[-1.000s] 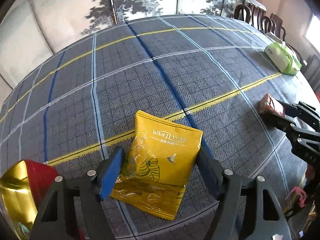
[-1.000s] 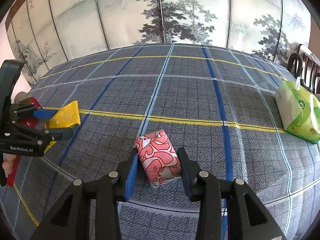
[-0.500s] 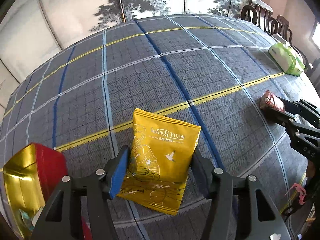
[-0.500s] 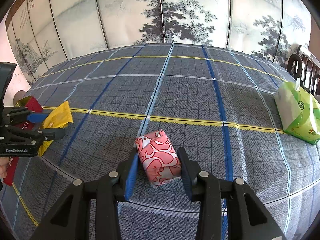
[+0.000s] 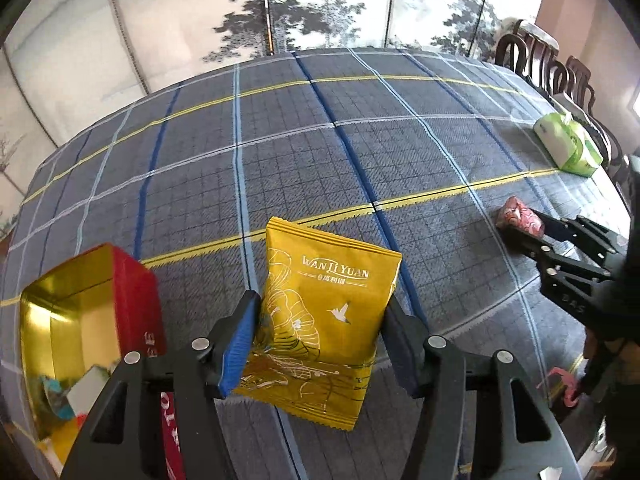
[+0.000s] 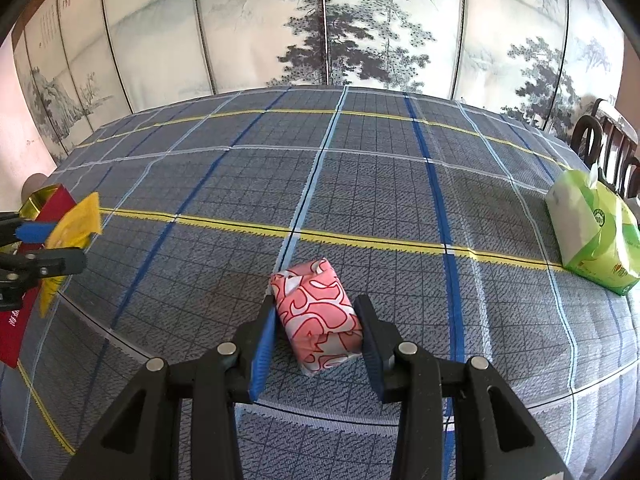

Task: Organize snacks
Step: 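Carry the yellow WANLIYUAN pack over the gold tin with the left tool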

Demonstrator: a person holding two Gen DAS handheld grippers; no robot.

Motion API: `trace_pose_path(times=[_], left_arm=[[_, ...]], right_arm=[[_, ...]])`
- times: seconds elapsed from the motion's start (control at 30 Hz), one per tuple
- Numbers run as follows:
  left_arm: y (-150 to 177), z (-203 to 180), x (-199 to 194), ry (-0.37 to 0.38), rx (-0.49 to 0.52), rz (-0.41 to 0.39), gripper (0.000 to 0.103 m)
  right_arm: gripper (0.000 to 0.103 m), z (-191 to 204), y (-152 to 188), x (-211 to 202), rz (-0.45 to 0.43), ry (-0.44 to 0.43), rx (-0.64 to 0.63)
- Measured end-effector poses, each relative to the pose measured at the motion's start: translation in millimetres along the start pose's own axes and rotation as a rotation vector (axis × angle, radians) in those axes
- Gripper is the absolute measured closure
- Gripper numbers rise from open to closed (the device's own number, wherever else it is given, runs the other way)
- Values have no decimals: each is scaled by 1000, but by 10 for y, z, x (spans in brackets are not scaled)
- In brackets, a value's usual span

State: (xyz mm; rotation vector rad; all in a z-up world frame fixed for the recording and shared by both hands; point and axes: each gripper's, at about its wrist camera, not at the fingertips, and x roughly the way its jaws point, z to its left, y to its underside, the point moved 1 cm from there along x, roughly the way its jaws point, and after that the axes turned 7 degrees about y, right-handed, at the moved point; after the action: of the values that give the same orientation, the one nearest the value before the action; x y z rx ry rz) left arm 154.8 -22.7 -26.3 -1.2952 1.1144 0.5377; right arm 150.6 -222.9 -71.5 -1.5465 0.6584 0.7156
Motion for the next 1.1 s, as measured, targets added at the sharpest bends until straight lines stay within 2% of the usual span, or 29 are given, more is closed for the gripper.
trace_pose_path(times=[0.27,0.5,0.8,1.1], left_arm=[[98,-21,-304,-15,-39,-33,48],[213,125,-659,-82,-119,-82,48],[449,453,-1068,-158,-227,-109,48],[747,924,-1306,-233,-347,-117,48]], right_arm=[[65,36,-1,-2,1,26,-20],[65,43,0,-3,1,33,-24],[65,44,-1,-4,1,33,-25],[65,44,-2,-2,1,34,-26]])
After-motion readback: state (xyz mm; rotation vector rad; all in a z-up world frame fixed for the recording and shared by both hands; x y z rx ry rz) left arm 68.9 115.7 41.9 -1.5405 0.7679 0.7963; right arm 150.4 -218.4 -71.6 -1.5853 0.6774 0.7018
